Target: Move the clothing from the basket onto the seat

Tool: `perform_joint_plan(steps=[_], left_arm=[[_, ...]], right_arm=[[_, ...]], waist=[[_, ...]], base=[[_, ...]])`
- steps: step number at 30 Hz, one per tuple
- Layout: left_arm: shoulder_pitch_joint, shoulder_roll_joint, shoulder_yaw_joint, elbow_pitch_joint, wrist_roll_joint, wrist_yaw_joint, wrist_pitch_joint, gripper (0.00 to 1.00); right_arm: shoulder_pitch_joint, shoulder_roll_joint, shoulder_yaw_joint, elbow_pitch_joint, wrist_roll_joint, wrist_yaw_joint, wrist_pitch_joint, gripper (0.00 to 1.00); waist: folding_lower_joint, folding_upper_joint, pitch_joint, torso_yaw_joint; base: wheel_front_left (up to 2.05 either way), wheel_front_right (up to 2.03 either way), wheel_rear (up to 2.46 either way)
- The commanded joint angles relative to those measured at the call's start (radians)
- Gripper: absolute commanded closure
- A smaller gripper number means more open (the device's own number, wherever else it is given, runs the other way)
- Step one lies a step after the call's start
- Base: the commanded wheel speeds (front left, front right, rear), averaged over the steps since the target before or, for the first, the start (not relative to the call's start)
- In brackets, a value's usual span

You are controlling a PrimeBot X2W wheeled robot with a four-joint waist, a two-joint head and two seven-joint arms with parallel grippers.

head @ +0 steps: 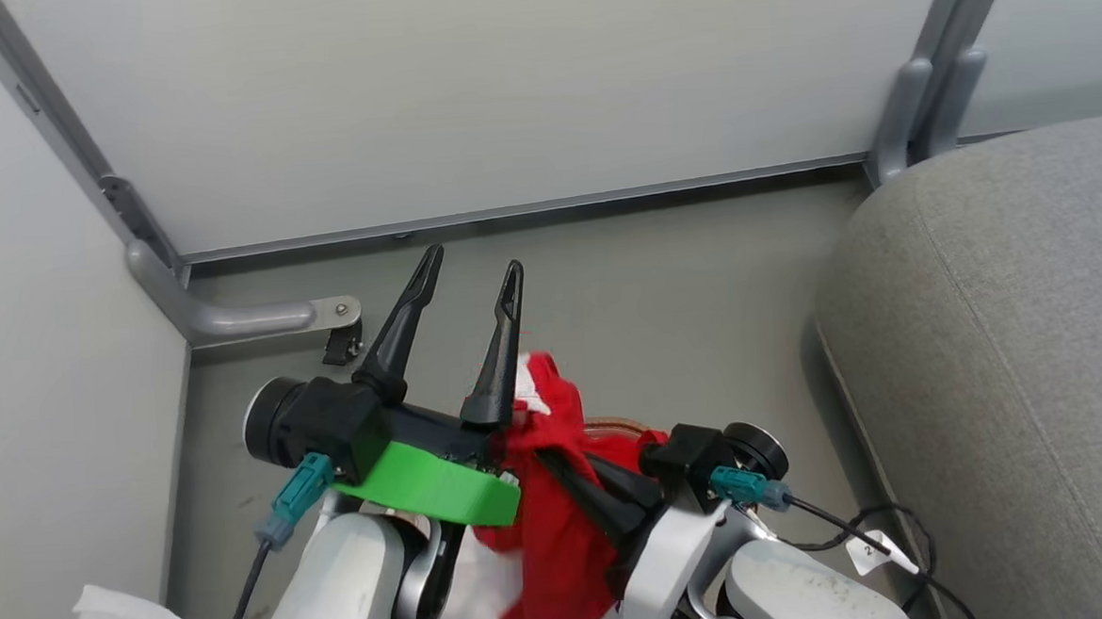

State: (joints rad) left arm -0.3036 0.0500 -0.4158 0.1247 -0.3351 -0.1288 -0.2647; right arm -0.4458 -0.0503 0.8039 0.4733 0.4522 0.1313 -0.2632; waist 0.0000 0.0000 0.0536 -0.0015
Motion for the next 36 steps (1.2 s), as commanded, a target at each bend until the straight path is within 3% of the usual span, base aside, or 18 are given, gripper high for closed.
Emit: perform_joint_plan(steps=[1,13,19,29,36], left_arm=[[0.015,0.002,0.006,0.004,0.016,-0.003,0.000,0.00],[0.075,0.003,0.067,0.020,0.068,-0.002,0.000,0.00],[0.090,0.003,0.070,0.014,0.076,-0.002,0.000,0.00],[0.054,0.020,0.030,0.024,0.102,-0.002,0.000,0.00],[0.014,0.066,-0.005,0.015,0.108,-0.002,0.000,0.00]], right_arm=[[0.018,-0.002,-0.013,-0.016,-0.006,-0.001,-0.002,1.00],[0.094,-0.002,-0.105,-0.117,-0.059,-0.001,-0.002,1.00],[0.112,-0.001,-0.142,-0.154,-0.074,-0.001,-0.002,1.00],[0.005,-0.007,-0.303,-0.215,-0.173,-0.001,-0.002,1.00],[-0.214,-0.142,-0.440,-0.224,-0.283,-0.001,-0.002,1.00]], waist=[[0.0000,0.0000,0.003,-0.067],[0.0000,0.0000,0.033,-0.376],[0.0000,0.0000,0.055,-0.486],[0.0000,0.0000,0.150,-0.535],[0.0000,0.0000,0.263,-0.519]], base=[[0.00,0.00,0.00],[0.00,0.00,0.00],[0.00,0.00,0.00],[0.00,0.00,0.00],[0.00,0.00,0.00]])
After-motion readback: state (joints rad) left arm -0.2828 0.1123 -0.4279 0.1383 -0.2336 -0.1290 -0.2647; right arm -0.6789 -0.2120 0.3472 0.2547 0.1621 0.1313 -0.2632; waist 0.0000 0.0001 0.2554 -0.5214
